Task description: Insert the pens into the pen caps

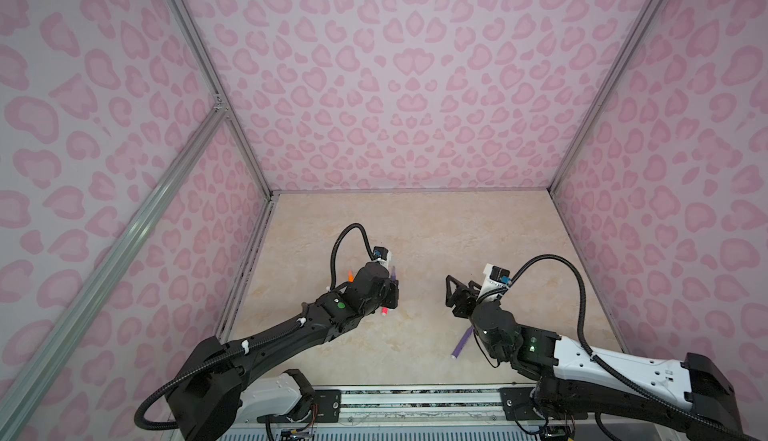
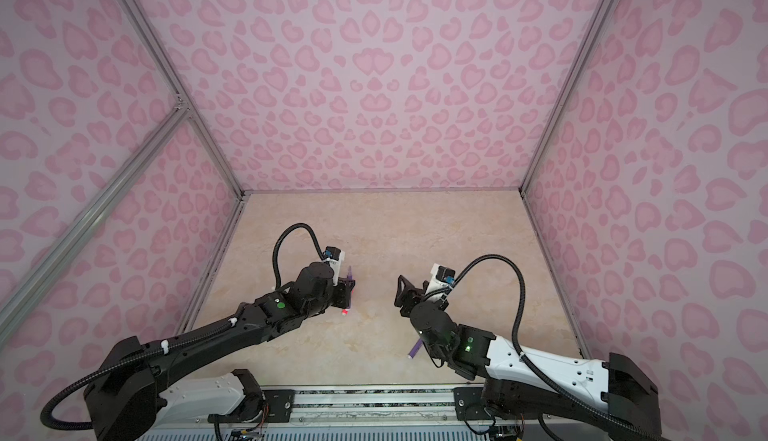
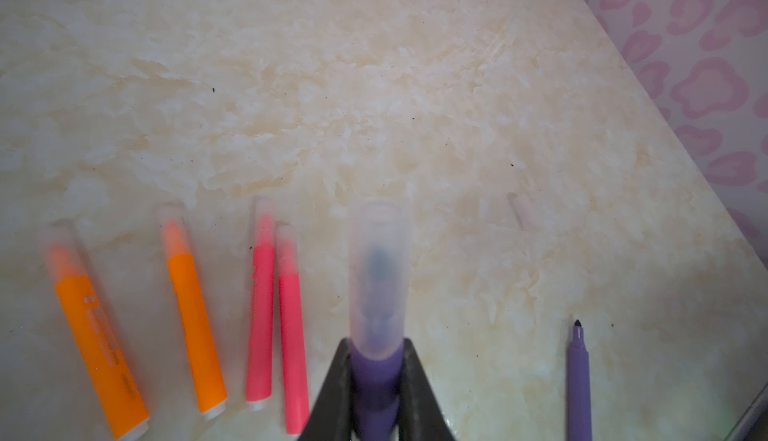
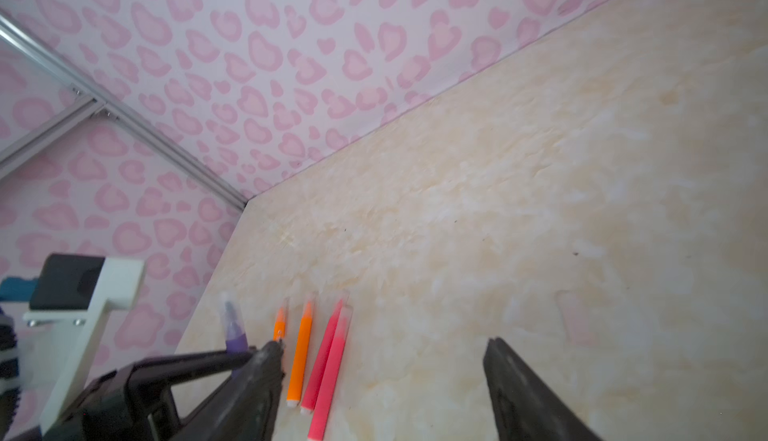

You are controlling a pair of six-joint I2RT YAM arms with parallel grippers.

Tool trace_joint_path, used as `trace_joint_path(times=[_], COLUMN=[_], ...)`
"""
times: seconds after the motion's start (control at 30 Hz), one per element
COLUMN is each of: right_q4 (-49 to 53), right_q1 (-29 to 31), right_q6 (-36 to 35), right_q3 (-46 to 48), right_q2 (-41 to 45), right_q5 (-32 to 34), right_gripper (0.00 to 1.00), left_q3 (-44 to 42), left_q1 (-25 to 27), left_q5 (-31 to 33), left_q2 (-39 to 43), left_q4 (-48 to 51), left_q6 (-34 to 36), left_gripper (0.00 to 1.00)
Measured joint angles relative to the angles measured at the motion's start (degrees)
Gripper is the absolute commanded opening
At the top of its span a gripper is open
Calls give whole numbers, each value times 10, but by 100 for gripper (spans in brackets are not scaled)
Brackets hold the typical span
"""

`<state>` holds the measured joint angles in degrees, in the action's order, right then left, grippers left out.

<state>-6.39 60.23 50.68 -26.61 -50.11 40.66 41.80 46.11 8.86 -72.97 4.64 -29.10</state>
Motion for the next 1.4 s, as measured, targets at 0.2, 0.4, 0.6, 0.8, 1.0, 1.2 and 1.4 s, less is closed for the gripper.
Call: trace_joint_path(times=[0.2, 0.4, 0.6, 0.8, 1.0, 1.2, 1.4], right_q4=[61, 114, 156, 140, 97, 76, 70], right_q1=[-171, -320, -408, -450, -457, -457, -457], right_q6=[-75, -157, -183, -183, -185, -184, -183], right_q3=[35, 112, 168, 143, 133, 133, 130], right_q2=[150, 351, 450, 297, 179, 162, 135], right_q5=[-19, -35, -96, -174, -201, -194, -193], right_gripper=[81, 88, 88, 85, 83, 85, 83], left_q3=[73, 120, 136, 154, 170, 183, 202], left_q1=[0, 0, 0, 0, 0, -1, -3], left_q5=[3, -7, -19, -29, -19, -6, 3], left_q2=[-112, -181, -214, -242, -263, -281, -309], left_q4=[53, 105, 129, 141, 164, 182, 191], left_q6=[-7, -8, -8, -8, -9, -10, -10], left_gripper=[3, 3, 3, 3, 3, 3, 3])
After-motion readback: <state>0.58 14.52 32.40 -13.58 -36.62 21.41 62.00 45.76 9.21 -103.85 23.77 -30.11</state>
